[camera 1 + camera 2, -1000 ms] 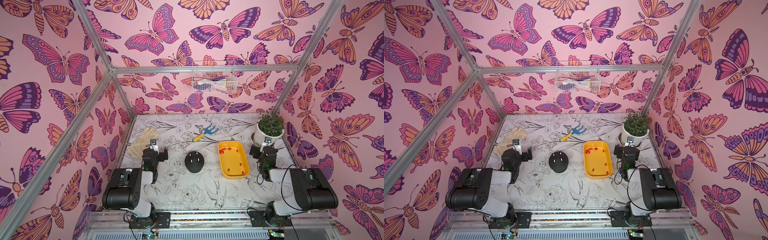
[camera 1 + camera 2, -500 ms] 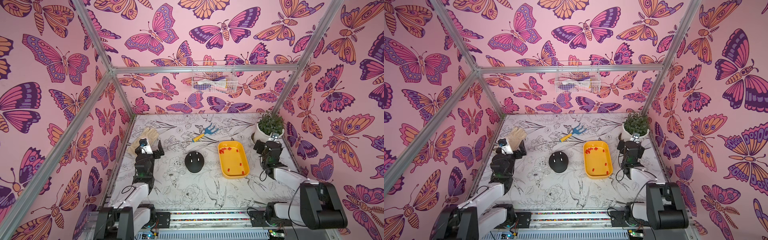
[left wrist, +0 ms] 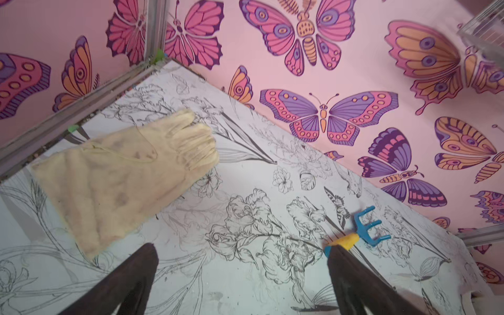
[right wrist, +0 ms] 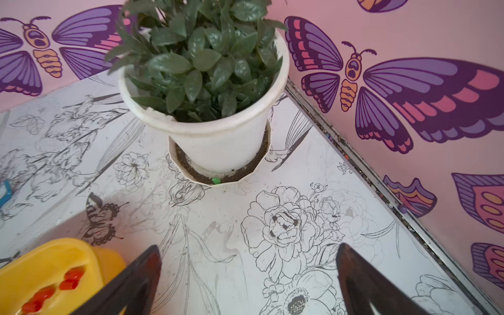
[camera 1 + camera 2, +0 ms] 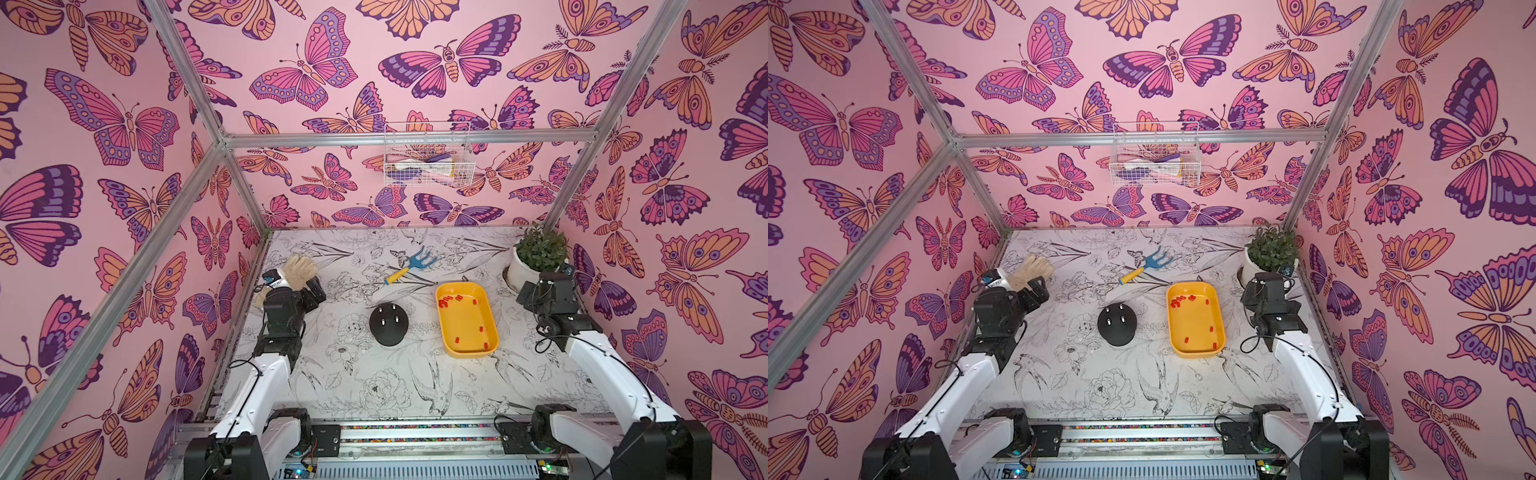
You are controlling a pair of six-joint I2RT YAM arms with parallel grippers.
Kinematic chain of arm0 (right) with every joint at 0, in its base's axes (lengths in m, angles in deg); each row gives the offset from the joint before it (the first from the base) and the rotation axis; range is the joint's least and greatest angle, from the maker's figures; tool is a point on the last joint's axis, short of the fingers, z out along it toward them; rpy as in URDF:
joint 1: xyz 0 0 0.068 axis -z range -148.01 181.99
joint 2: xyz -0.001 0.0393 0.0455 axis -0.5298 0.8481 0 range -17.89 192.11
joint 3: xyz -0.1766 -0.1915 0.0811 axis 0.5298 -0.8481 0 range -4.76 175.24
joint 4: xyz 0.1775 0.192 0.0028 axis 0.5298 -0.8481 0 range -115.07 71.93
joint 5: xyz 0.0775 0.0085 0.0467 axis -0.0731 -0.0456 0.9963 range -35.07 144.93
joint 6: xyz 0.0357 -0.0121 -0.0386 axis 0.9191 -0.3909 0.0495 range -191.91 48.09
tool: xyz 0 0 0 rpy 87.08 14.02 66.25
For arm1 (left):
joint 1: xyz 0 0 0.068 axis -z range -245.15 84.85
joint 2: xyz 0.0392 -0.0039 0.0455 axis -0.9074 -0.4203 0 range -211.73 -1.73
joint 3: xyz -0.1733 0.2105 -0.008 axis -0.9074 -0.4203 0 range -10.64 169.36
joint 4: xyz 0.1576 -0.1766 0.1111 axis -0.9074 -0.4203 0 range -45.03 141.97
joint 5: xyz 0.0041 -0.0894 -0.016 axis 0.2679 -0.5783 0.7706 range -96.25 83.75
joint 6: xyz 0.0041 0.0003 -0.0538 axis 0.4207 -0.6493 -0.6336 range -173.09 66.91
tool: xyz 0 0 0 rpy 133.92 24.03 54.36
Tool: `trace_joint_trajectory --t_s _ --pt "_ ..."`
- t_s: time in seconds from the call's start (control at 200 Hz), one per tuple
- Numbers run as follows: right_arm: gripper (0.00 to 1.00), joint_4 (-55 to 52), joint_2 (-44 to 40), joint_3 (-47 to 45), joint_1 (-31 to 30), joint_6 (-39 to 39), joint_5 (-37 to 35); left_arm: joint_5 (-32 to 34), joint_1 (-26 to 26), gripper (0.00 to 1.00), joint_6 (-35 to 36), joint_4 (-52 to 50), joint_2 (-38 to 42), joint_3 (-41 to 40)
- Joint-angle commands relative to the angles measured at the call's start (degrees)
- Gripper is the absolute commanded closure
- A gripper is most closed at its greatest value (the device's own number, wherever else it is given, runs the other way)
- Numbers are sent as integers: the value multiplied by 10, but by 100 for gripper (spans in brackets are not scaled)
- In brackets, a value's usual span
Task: Cover the protruding screws with screw protection sleeves
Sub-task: Pick up the screw protection sleeve from the storage box.
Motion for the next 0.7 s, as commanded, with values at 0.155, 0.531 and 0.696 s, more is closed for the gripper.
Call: trace_joint_trajectory --t_s 0.155,0.531,0.696 --pt "0 -151 -12 68 -38 -12 57 10 60 1 -2 -151 -26 74" --pt "12 -218 58 170 -138 -54 72 53 171 1 30 -321 -79 222" --pt "30 -226 114 204 -170 -62 101 50 207 1 39 -397 -99 281"
